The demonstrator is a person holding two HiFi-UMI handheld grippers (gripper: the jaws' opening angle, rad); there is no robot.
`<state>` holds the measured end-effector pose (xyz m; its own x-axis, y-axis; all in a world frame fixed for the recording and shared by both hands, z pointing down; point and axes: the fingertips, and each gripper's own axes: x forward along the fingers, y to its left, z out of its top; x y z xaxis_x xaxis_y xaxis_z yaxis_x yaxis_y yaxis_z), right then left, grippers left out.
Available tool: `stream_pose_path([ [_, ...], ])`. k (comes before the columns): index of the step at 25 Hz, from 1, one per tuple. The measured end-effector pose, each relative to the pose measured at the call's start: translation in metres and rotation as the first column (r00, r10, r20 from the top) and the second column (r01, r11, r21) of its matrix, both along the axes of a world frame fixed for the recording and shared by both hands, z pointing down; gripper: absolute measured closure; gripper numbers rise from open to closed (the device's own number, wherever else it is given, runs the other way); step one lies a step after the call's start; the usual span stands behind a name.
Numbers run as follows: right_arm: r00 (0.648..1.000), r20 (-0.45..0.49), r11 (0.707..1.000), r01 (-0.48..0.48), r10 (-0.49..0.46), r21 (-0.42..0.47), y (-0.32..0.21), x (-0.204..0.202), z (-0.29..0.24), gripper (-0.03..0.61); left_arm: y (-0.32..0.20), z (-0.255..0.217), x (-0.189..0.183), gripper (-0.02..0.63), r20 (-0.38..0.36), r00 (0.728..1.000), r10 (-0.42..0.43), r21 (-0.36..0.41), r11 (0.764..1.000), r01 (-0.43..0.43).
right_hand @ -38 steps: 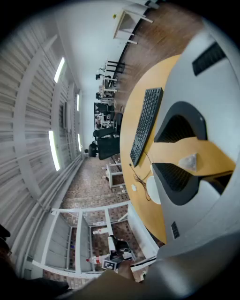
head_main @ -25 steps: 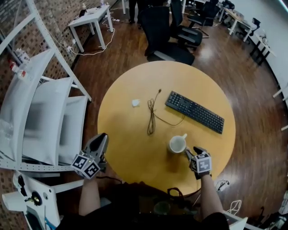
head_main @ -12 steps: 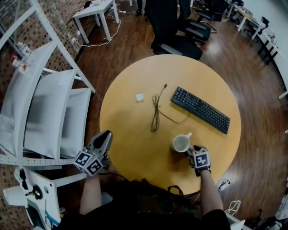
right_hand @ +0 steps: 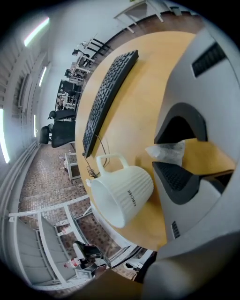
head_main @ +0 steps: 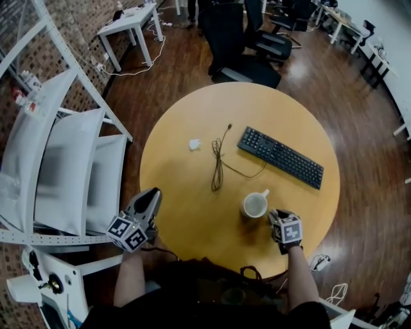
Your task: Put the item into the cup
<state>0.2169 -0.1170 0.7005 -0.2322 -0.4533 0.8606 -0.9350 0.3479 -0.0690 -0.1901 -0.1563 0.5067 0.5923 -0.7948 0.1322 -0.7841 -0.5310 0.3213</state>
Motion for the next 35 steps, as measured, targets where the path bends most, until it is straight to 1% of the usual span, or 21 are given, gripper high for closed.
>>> stream_pose_path([
  [2,1.0,0.01,0.998,-0.012,0.012,0.066,-0.003,0.001,-0.021,0.453,-0.001,-0.001,0.003,0.564,-0.003,1.0,0.011,0.007,1.0,-0.011],
  [4,1.0,0.021,0.983,-0.001,-0.003,0.183,-0.009,-0.003,-0.053,0.453,-0.002,-0.004,0.005,0.563,-0.006,1.0,0.022,0.015,1.0,-0.022],
  [6,0.999,0.04,0.952,-0.002,-0.011,0.307,-0.016,-0.01,-0.089,0.453,-0.002,-0.007,0.007,0.563,-0.009,1.0,0.03,0.022,0.999,-0.03],
  [8,0.997,0.069,0.911,-0.013,-0.017,0.413,-0.022,-0.019,-0.123,0.453,0.0,-0.009,0.007,0.563,-0.014,0.999,0.034,0.028,0.999,-0.034],
  [10,0.994,0.105,0.877,-0.026,-0.028,0.48,-0.028,-0.03,-0.145,0.452,0.001,-0.012,0.007,0.563,-0.034,0.999,0.036,0.035,0.999,-0.035],
  [12,0.991,0.126,0.852,-0.021,-0.053,0.524,-0.034,-0.043,-0.156,0.453,0.003,-0.017,0.006,0.563,-0.064,0.997,0.033,0.046,0.998,-0.03],
  [15,0.984,0.14,0.829,0.013,-0.109,0.559,-0.037,-0.063,-0.159,0.453,0.008,-0.023,0.001,0.563,-0.069,0.997,0.021,0.062,0.998,-0.017],
  [19,0.976,0.154,0.816,0.037,-0.153,0.577,-0.037,-0.084,-0.159,0.451,0.015,-0.028,-0.012,0.563,-0.064,0.998,-0.015,0.078,0.997,0.02],
  [23,0.97,0.16,0.801,0.052,-0.182,0.596,-0.037,-0.093,-0.157,0.451,0.024,-0.029,-0.025,0.563,-0.061,0.997,-0.039,0.08,0.996,0.044],
  [25,0.967,0.176,0.806,0.044,-0.182,0.591,-0.036,-0.095,-0.157,0.449,0.029,-0.028,-0.03,0.563,-0.06,0.997,-0.048,0.079,0.996,0.053],
  [27,0.965,0.189,0.808,0.038,-0.184,0.588,-0.035,-0.094,-0.153,0.417,0.031,-0.027,-0.034,0.563,-0.064,0.996,-0.056,0.079,0.995,0.061],
  [28,0.964,0.193,0.807,0.035,-0.183,0.589,-0.034,-0.092,-0.151,0.414,0.032,-0.027,-0.036,0.563,-0.066,0.996,-0.059,0.079,0.995,0.065],
  [30,0.964,0.205,0.811,0.018,-0.17,0.584,-0.032,-0.09,-0.151,0.4,0.032,-0.027,-0.039,0.563,-0.066,0.996,-0.062,0.078,0.995,0.068],
  [32,0.963,0.222,0.815,-0.007,-0.15,0.58,-0.029,-0.088,-0.155,0.4,0.031,-0.027,-0.04,0.563,-0.066,0.996,-0.06,0.08,0.995,0.066],
  [34,0.962,0.232,0.806,-0.025,-0.141,0.592,-0.027,-0.082,-0.158,0.4,0.029,-0.028,-0.037,0.563,-0.068,0.996,-0.053,0.086,0.995,0.059],
  [35,0.962,0.237,0.796,-0.035,-0.137,0.604,-0.026,-0.077,-0.16,0.4,0.028,-0.028,-0.035,0.563,-0.068,0.997,-0.047,0.089,0.995,0.053],
])
